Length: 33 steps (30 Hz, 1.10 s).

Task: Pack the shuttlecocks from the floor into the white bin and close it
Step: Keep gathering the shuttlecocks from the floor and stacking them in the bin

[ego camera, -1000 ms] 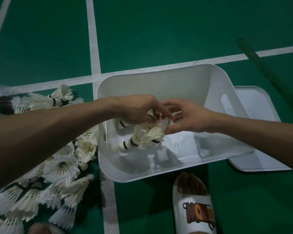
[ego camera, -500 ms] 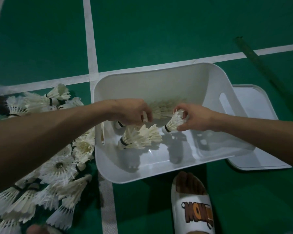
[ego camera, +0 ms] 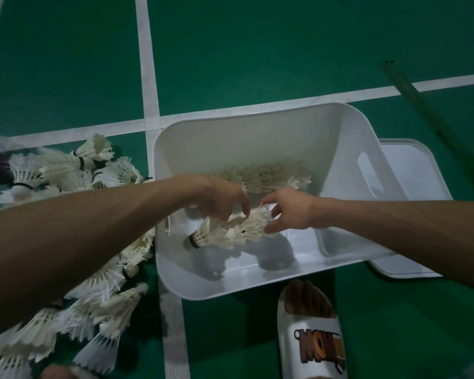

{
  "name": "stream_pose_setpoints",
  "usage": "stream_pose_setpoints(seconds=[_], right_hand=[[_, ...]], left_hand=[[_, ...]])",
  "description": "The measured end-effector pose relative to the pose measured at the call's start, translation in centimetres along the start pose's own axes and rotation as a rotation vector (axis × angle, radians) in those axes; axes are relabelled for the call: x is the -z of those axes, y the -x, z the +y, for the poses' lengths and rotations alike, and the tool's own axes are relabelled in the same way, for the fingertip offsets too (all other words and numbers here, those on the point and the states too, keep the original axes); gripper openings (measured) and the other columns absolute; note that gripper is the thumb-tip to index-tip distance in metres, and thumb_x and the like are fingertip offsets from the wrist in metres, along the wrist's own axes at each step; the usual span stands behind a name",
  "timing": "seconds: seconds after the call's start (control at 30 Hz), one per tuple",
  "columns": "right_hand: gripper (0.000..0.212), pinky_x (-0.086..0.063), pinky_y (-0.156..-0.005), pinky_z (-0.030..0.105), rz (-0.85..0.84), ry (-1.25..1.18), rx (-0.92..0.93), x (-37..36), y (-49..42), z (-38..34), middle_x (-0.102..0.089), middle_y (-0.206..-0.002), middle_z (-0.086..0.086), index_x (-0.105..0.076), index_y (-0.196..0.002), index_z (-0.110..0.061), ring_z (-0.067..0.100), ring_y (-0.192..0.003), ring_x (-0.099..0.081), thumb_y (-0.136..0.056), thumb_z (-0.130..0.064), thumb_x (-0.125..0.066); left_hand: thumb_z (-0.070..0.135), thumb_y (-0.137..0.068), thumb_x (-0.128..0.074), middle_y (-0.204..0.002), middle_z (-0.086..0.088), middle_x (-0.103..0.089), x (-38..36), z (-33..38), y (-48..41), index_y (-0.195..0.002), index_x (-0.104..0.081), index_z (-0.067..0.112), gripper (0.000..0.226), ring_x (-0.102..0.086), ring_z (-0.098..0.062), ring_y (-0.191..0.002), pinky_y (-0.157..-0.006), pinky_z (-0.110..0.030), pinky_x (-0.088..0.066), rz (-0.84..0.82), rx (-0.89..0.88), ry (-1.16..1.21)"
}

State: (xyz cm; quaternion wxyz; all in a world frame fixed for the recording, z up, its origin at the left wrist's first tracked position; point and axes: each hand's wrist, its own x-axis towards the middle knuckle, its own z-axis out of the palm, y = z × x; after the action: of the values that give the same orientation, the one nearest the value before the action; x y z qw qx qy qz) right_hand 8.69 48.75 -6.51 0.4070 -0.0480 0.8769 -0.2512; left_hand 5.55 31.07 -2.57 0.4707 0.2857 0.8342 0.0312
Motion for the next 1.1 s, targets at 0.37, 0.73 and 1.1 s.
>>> stream_pose_setpoints(seconds=[0.37, 0.73, 1.1], right_hand=[[0.085, -0.055, -0.08, 0.026, 0.052, -0.23, 0.127, 4.0, 3.8, 0.5, -0.06, -0.119, 0.002, -0.043, -0.136, -0.027, 0.014, -0.096, -0.065, -0.063, -0.023, -0.087], [0.08, -0.051, -0.074, 0.017, 0.265, -0.151, 0.284, 3.2, 4.9, -0.9, -0.053, -0.102, -0.02, -0.044, -0.126, -0.033, 0.004, -0.089, -0.06, -0.062, -0.024, -0.089], [0.07, -0.046, -0.07, 0.03, 0.324, 0.037, -0.02, 4.1, 3.7, 3.5, -0.057, -0.12, 0.002, -0.047, -0.129, -0.029, 0.021, -0.095, -0.055, -0.069, -0.034, -0.082]], left_hand=[[0.003, -0.085, -0.056, -0.103, -0.007, -0.064, 1.6, 1.9, 1.0, -0.111, -0.055, 0.017, 0.029, -0.056, -0.019, -0.082, -0.062, -0.026, -0.044, 0.418, -0.047, 0.363], [0.018, -0.092, -0.053, -0.095, -0.014, -0.064, 1.1, 3.7, -0.2, -0.109, -0.045, 0.009, 0.021, -0.063, -0.029, -0.079, -0.07, -0.037, -0.054, 0.618, -0.026, 0.769], [0.035, -0.068, -0.082, -0.141, -0.008, -0.025, -3.0, 1.4, -1.0, -0.142, 0.011, 0.054, 0.12, -0.05, -0.026, -0.108, -0.084, -0.037, -0.05, 0.135, -0.157, -0.439]])
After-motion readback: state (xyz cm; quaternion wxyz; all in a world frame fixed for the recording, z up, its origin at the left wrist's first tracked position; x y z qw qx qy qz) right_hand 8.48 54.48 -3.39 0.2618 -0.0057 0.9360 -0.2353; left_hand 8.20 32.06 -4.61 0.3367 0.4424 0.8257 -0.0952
